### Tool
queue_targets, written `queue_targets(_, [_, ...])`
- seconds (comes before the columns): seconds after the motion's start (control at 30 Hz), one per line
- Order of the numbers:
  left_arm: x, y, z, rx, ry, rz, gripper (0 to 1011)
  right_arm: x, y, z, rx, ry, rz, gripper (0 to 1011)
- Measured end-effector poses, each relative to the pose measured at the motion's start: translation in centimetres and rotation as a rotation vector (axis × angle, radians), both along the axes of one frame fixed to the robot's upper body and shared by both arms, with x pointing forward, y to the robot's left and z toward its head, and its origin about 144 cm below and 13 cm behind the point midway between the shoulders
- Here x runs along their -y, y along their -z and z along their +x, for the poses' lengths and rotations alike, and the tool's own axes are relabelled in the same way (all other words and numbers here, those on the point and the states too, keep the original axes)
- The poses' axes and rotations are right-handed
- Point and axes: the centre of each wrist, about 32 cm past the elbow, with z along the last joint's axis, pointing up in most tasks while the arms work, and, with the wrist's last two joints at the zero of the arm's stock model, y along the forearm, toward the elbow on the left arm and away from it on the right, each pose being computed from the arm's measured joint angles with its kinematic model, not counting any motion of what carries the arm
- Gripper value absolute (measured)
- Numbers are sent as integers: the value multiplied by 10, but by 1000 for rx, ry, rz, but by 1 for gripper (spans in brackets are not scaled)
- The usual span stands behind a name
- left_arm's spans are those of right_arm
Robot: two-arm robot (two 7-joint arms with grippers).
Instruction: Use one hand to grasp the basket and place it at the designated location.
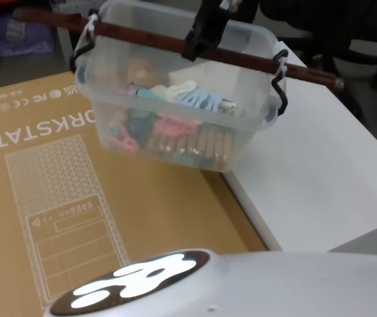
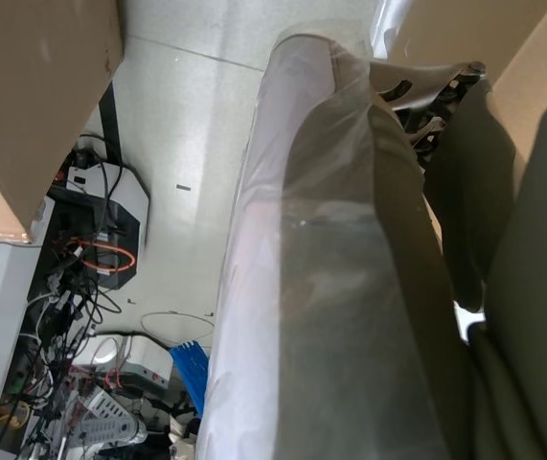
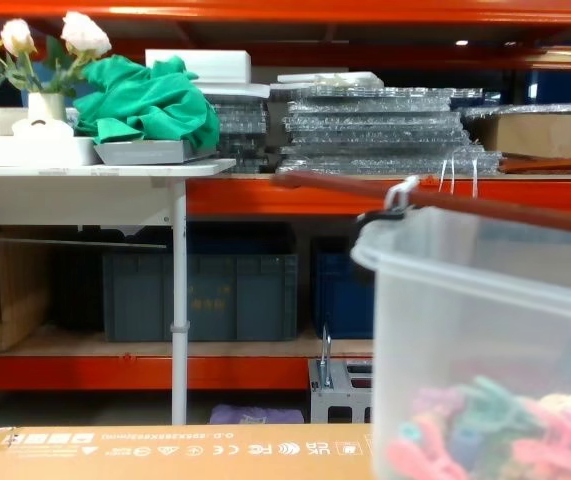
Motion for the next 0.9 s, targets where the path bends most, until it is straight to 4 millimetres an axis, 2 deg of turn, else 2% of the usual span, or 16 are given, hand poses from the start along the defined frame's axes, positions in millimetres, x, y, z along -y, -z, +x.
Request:
queue_targets(0.4, [0,0,0,0,0,0,0,44,-10,10,8,130,19,233])
queue_targets(0.9, [0,0,0,0,0,0,0,109,-10,35,-33,458,59,232])
